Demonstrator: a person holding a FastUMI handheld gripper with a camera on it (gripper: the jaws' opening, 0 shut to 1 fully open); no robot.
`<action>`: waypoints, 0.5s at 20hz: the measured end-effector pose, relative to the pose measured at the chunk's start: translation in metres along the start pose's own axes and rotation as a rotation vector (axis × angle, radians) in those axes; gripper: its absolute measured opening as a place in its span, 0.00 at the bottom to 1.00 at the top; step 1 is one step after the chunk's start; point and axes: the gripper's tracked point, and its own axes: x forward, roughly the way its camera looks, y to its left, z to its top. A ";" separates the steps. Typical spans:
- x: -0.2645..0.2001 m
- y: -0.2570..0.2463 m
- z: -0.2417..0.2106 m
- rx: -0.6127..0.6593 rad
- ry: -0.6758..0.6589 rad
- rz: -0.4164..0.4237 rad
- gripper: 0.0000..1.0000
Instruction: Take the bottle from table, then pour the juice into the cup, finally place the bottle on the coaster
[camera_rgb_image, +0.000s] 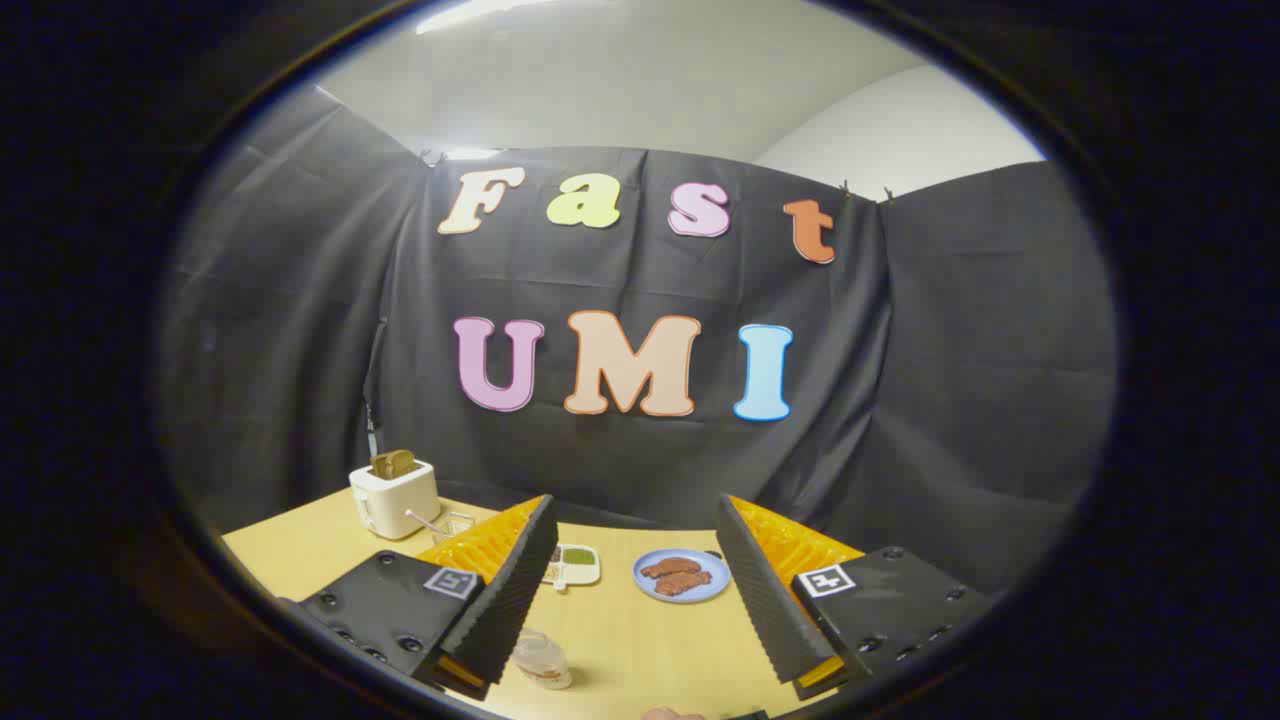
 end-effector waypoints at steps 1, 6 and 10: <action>0.000 0.000 -0.001 0.004 0.002 0.002 0.99; 0.001 0.001 -0.008 0.014 0.024 0.018 0.99; 0.002 0.001 -0.012 0.027 0.026 0.015 0.99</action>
